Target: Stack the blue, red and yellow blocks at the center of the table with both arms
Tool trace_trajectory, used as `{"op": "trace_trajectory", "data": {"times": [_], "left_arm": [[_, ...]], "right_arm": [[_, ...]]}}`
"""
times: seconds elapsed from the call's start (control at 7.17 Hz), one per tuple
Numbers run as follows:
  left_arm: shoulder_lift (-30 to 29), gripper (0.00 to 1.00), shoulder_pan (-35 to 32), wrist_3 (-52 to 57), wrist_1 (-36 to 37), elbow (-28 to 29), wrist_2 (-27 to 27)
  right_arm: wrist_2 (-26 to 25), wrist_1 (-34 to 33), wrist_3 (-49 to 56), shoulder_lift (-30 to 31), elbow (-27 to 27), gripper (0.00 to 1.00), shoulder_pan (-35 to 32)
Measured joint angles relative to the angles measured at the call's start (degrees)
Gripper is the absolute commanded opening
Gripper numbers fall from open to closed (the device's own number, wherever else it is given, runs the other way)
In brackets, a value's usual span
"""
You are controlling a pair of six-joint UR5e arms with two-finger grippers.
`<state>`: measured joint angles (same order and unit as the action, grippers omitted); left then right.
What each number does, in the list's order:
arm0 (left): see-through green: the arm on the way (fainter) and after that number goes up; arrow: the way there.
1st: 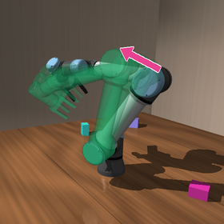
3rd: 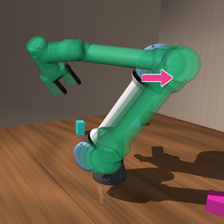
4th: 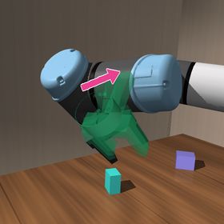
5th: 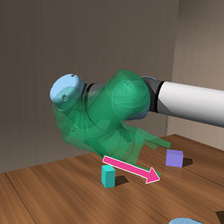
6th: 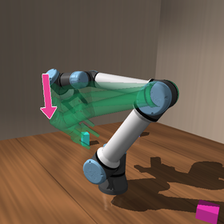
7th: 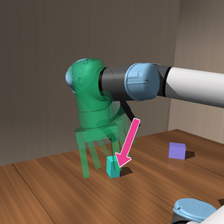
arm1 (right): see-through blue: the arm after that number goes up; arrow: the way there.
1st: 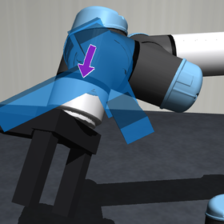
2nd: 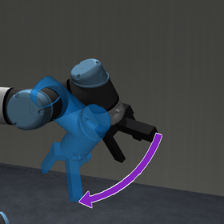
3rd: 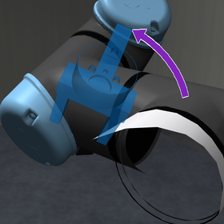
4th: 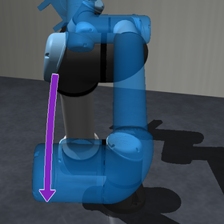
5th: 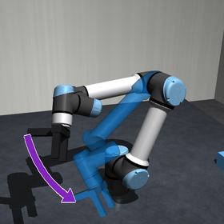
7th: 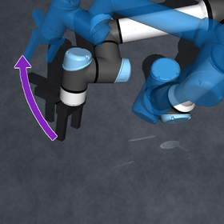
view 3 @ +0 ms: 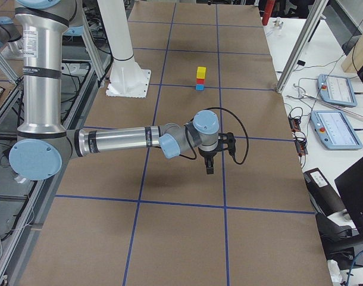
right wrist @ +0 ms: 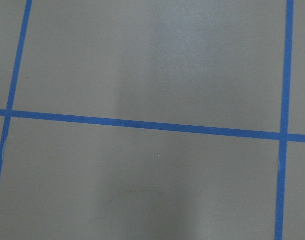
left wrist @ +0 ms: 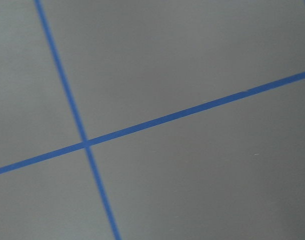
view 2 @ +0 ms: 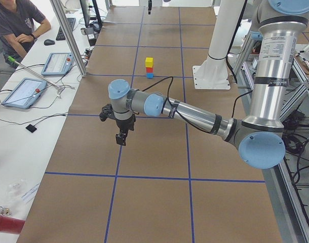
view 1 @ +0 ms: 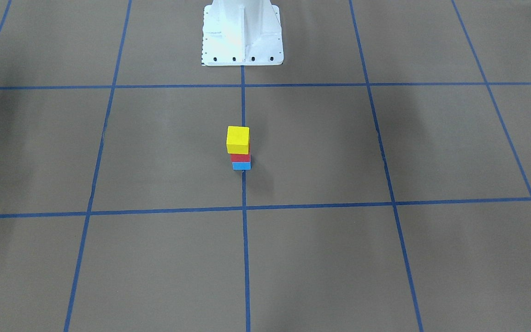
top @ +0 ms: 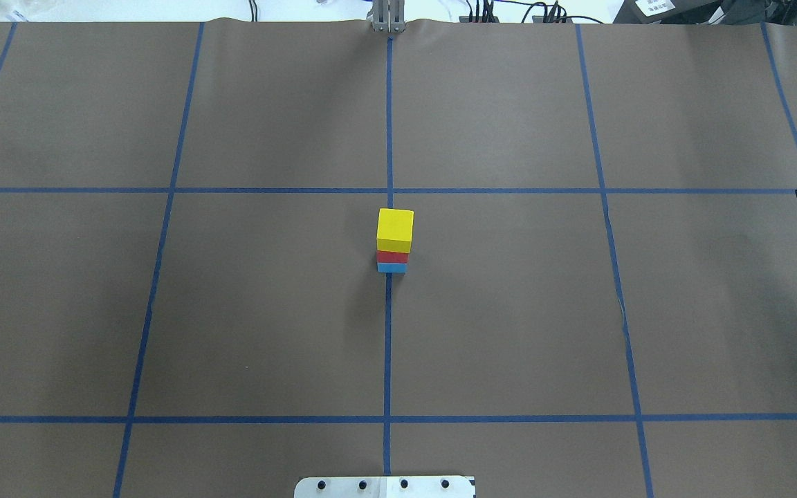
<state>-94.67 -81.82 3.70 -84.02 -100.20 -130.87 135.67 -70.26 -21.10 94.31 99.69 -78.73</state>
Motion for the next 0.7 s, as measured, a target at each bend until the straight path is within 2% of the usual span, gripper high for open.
{"op": "trace_trajectory", "data": {"times": [0.28, 0.7], "left_arm": [[0.4, 0.99, -3.6, 3.0, 0.1, 3.5, -0.9], [1.2, 0.99, -5.3, 3.3, 0.8, 5.9, -4.4]], "right_arm": [[0.1, -1.9, 6.5, -0.3, -1.9, 1.00, -2.6], [-0.4, -11.9, 12.5, -4.2, -3.0, 1.00, -3.1]]}}
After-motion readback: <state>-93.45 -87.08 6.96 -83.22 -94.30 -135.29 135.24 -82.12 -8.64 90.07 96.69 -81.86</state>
